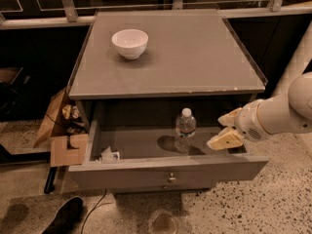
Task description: Pick water bottle from top drawer and place on counter
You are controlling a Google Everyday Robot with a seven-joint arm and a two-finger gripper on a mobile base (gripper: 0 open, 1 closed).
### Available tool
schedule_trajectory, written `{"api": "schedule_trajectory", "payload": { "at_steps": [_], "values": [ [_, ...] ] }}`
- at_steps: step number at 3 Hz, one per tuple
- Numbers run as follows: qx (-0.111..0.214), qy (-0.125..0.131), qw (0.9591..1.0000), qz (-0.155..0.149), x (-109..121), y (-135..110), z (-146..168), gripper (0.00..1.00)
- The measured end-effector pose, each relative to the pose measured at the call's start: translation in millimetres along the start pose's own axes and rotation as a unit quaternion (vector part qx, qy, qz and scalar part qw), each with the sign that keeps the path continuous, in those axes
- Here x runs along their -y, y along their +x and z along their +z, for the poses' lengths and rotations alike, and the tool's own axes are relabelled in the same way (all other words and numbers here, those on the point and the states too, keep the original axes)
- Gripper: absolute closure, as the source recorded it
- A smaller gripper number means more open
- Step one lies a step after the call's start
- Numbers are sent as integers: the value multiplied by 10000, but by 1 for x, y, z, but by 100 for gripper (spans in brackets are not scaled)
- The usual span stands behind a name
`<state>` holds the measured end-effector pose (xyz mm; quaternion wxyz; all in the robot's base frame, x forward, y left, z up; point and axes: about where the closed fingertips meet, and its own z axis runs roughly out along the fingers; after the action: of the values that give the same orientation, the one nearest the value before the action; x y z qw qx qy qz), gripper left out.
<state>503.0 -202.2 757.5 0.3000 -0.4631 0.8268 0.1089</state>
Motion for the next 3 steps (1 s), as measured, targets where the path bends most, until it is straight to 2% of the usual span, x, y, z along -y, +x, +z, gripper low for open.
{"api": "schedule_trajectory", "payload": {
  "at_steps": [2,3],
  "values": [
    [321,55,9994,86,5,0,20,32],
    [615,98,9978,209,8,0,36,32]
  ]
}}
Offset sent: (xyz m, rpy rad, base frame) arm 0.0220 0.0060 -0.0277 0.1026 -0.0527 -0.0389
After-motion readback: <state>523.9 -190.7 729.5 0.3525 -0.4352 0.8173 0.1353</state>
